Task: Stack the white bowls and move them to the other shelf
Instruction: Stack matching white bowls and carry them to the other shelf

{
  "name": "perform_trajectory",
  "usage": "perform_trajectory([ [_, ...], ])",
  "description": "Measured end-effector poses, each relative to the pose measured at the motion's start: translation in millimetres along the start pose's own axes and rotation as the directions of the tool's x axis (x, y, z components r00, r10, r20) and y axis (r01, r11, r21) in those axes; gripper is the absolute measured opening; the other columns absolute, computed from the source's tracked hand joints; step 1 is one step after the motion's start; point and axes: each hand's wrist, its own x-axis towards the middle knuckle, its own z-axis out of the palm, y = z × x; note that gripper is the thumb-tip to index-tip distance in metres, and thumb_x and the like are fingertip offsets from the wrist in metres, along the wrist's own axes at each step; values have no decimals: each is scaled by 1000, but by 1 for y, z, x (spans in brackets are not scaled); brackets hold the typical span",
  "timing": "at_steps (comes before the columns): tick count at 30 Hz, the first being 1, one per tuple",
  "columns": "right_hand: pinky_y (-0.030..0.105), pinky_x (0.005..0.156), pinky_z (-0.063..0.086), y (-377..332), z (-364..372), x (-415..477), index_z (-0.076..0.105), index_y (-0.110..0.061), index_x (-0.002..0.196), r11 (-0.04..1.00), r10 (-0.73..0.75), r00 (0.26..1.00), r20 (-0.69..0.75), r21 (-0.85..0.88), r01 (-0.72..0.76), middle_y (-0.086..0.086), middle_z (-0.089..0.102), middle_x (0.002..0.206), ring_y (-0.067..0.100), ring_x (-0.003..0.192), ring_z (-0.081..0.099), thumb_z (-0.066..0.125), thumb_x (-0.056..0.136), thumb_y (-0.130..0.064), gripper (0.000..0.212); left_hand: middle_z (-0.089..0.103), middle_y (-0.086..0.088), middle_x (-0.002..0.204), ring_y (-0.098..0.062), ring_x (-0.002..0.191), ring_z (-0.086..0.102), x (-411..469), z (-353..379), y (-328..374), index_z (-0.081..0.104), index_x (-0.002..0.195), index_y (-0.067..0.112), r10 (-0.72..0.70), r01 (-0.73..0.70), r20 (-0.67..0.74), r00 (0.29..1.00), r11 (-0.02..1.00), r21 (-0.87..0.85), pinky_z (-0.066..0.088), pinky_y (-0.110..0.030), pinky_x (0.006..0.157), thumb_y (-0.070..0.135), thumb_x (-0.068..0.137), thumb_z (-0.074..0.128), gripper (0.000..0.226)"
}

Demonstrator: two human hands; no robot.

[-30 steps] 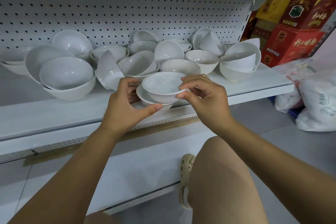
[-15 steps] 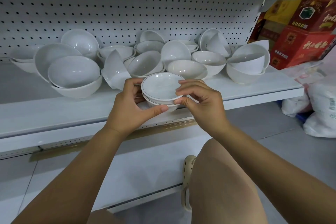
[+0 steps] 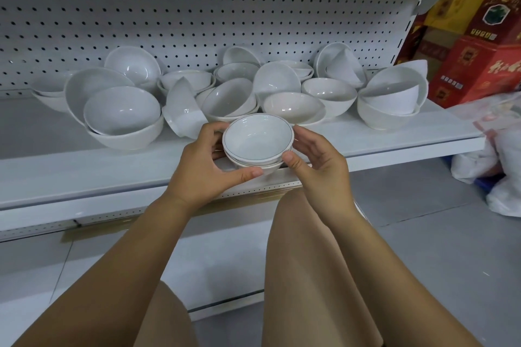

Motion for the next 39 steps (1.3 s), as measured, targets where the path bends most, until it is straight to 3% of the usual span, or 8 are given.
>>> perform_trajectory([
  [4, 46, 112, 48, 3, 2, -2, 62, -11, 137, 999, 24, 1000, 1, 36, -24, -2, 69, 134, 13, 128, 62, 72, 92, -2, 47, 64, 23, 126, 5, 118, 61, 0, 0, 4, 53, 132, 35, -23, 24, 25, 999, 1000, -13, 49, -16, 100, 49, 51, 93, 92],
  [14, 35, 108, 51, -7, -3, 1, 66, -13, 130, 991, 102, 994, 35, 83, -105, -6, 71, 129, 11, 125, 64, 72, 91, 0, 41, 67, 17, 129, 6, 120, 61, -9, 2, 26, 56, 137, 27, -154, 161, 66, 986, 978, -129, 47, -10, 98, 18, 61, 95, 86],
  [18, 23, 99, 53, -13, -15, -9, 65, -13, 132, 987, 115, 993, 6, 114, -115, -6, 71, 129, 10, 124, 65, 71, 91, 2, 44, 72, 15, 122, -1, 115, 67, -19, 14, 41, 60, 125, 35, -195, 200, 43, 980, 957, -212, 54, -19, 96, 25, 53, 94, 81],
  [22, 25, 97, 55, -26, -51, -18, 68, -25, 123, 986, 131, 989, -62, 112, -123, -11, 73, 125, 10, 120, 67, 76, 84, -9, 43, 71, 18, 123, -1, 117, 65, -17, 42, 62, 58, 125, 39, -165, 183, 97, 982, 957, -226, 52, -19, 97, 25, 51, 94, 83],
  [26, 21, 90, 56, -36, -98, -17, 68, -20, 123, 986, 144, 981, -133, 104, -130, -11, 74, 122, 10, 117, 68, 75, 83, -7, 43, 71, 14, 126, -4, 120, 65, -2, 85, 75, 57, 128, 39, -151, 189, 162, 975, 949, -253, 51, -28, 102, 17, 54, 98, 87],
  [30, 21, 90, 56, -34, -137, -10, 67, -16, 126, 986, 166, 970, -178, 58, -158, -11, 74, 121, 10, 116, 69, 71, 89, -1, 40, 69, 20, 126, 2, 120, 63, 9, 128, 81, 57, 127, 40, -156, 206, 186, 970, 935, -287, 50, -18, 98, 25, 51, 97, 88],
  [34, 29, 98, 56, -21, -160, 6, 64, -12, 131, 982, 186, 969, -164, 55, -180, -7, 73, 126, 13, 120, 67, 68, 92, 1, 41, 69, 15, 128, 2, 117, 64, 21, 160, 75, 54, 138, 26, -181, 225, 171, 969, 928, -297, 53, -22, 98, 11, 61, 97, 89],
  [39, 24, 94, 55, -7, -171, 30, 64, -10, 132, 989, 144, 984, -102, 27, -142, -5, 71, 129, 13, 124, 65, 67, 94, 2, 40, 65, 18, 132, 5, 117, 62, 31, 180, 67, 48, 145, 28, -146, 173, 126, 981, 956, -235, 50, -17, 98, 21, 70, 94, 88],
])
